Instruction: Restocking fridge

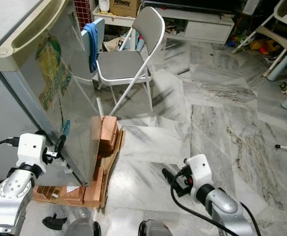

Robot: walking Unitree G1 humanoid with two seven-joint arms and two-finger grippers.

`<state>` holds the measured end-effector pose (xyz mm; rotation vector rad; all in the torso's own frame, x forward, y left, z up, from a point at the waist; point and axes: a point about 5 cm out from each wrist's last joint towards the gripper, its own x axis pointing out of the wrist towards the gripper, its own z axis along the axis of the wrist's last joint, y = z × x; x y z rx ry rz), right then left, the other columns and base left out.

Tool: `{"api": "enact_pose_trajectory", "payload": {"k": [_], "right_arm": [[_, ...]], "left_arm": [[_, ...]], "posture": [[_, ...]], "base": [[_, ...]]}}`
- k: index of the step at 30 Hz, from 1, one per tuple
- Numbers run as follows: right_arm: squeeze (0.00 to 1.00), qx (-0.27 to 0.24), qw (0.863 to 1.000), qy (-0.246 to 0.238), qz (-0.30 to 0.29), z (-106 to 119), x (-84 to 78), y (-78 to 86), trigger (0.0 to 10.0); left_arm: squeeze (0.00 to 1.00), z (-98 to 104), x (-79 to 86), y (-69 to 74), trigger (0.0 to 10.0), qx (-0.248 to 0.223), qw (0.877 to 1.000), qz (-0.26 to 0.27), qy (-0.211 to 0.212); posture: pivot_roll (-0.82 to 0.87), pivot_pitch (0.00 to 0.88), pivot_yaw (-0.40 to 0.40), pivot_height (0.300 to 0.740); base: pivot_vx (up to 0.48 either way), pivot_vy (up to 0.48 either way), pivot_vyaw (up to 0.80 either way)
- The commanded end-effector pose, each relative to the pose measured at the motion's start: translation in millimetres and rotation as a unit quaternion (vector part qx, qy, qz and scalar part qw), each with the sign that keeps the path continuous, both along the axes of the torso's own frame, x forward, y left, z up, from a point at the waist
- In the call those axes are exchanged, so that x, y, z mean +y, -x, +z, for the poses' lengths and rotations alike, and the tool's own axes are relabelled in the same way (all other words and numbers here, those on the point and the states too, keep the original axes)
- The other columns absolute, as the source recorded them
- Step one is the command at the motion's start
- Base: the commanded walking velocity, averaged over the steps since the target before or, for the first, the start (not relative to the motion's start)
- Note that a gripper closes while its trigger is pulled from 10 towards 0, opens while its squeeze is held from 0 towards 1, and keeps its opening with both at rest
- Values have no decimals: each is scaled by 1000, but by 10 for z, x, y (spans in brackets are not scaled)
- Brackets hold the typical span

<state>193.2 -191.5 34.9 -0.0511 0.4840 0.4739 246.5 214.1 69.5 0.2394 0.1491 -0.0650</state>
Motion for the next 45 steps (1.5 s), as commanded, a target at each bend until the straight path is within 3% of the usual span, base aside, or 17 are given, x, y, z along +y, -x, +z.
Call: {"api": "enact_pose_trajectory", "payload": {"k": [1,5,8,14,16,17,18,20,22,23,25,26,28,35,37,41,45], "right_arm": [[0,7,1000,0,7,-77,44,56,10000],[0,22,999,-15,22,-240,220,235,10000],[0,55,998,10,34,-420,287,494,10000],[0,69,997,32,30,-481,297,619,10000],[0,38,998,34,26,-397,287,509,10000],[0,6,999,41,26,-345,308,476,10000],[0,6,999,41,26,-345,308,476,10000],[0,-45,998,46,19,-254,341,440,10000],[0,-63,997,43,12,-217,355,425,10000],[0,-109,993,42,-3,-112,398,382,10000],[0,-123,991,43,-6,-78,424,369,10000],[0,-143,989,42,-13,-31,473,351,10000],[0,-158,986,42,-21,1,504,341,10000],[0,-273,957,60,-73,338,622,218,10000],[0,-282,954,61,-79,366,635,207,10000],[0,-313,940,71,-117,839,41,-575,10000],[0,-309,941,67,-119,858,85,-632,10000]], "left_arm": [[0,140,53,-104,10000,-31,999,12,-5],[0,222,-124,-194,10000,-41,998,-36,17],[0,337,-397,-231,10000,-43,989,-137,25],[0,470,-727,-202,10000,-43,968,-243,38],[0,589,-1073,-140,10000,-45,944,-320,69],[0,660,-1322,-39,10000,-39,920,-378,98],[0,660,-1322,-39,10000,-39,920,-378,98],[0,721,-1514,91,10000,-26,895,-425,131],[0,733,-1555,128,10000,-21,888,-436,143],[0,697,-1511,105,10000,-12,895,-419,155],[0,652,-1435,67,10000,-6,904,-400,153],[0,580,-1217,-18,10000,3,925,-349,149],[0,557,-1043,-74,10000,5,941,-305,145],[0,507,-454,-82,10000,-7,980,-170,105],[0,490,-415,-66,10000,-6,982,-159,104],[0,336,-328,101,10000,11,986,-122,111],[0,247,-405,185,10000,26,985,-134,107]], "posture": [[86,38,-50,740],[88,37,-51,740],[77,36,-54,740],[79,36,-55,740],[81,34,-54,740],[82,33,-54,740],[82,33,-54,740],[80,31,-51,740],[80,32,-50,740],[81,33,-49,740],[81,32,-48,740],[88,34,-49,740],[91,34,-48,740],[112,33,-38,740],[117,33,-36,740],[123,37,-35,740],[124,38,-40,740]], "base": [[0,0,0],[0,0,0],[0,0,0],[0,0,0],[0,0,0],[0,0,0],[0,0,0],[0,0,0],[0,0,0],[0,0,0],[0,0,0],[0,0,0],[0,0,0],[0,0,0],[0,0,0],[357,-317,0],[363,-308,0]]}}
